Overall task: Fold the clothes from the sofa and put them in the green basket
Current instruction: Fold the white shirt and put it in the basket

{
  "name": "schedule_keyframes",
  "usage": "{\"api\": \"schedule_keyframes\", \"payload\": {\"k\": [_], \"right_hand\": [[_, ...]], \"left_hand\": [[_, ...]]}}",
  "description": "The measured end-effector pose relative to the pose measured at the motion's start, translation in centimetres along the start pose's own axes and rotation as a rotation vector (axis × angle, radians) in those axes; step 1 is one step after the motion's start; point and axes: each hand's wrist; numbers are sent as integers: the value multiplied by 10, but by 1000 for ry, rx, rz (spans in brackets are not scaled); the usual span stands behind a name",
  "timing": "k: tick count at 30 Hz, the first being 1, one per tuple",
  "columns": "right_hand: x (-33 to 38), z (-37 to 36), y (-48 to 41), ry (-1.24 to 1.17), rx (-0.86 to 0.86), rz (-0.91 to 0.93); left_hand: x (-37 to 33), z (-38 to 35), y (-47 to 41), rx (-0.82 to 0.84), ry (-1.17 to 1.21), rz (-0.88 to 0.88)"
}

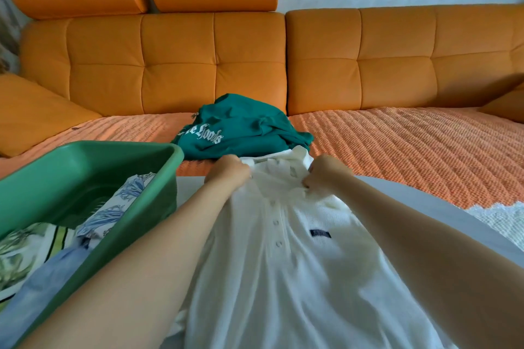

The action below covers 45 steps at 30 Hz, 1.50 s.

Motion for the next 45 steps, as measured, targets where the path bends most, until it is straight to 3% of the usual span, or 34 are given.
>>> {"api": "schedule_keyframes", "payload": {"k": [3,4,7,10,13,16,18,22,28,33,36,38,40,43,45], "right_hand": [[-1,7,-9,-355,-387,-49],[-2,9,-10,-453,-439,-23],[-7,9,-9,-590,-221,140],[-26,-1,-2,-493,-146,174],[-51,-9,9,-322,-224,46],[-78,-12,24,-115,-130,-63],[-91,-16,32,-128,-128,-49],[-106,-10,41,-386,-255,-40],[-152,18,37,161,-332,34],[-166,30,38,394,-386,-29],[-152,15,38,426,-467,186],[-138,4,40,226,-366,366],[-132,-6,43,70,-144,407],[-139,-16,48,179,21,351],[-138,-19,51,194,47,239]], "left_hand": [[4,5,-9,-220,46,10],[6,4,-11,-257,28,25],[6,-5,-5,-344,-23,-50],[-5,-21,11,-401,-121,-403],[-24,-44,33,-186,-103,-634],[-36,-71,54,28,-208,-716],[-37,-88,64,74,-323,-716],[-34,-110,76,165,-482,-697],[-51,-126,89,240,-456,-789],[-77,-154,103,303,-599,-863],[-95,-162,105,371,-605,-823],[-103,-159,103,410,-556,-785],[-104,-148,99,430,-343,-712],[-89,-120,97,323,53,-601],[-68,-100,93,159,112,-580]]}}
Point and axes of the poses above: each hand's wrist, its own y-axis away from the middle knuckle, its own z-axis out of the back of the hand, x = y × z, and after that the axes turned 2 degrees about -x, right-handed
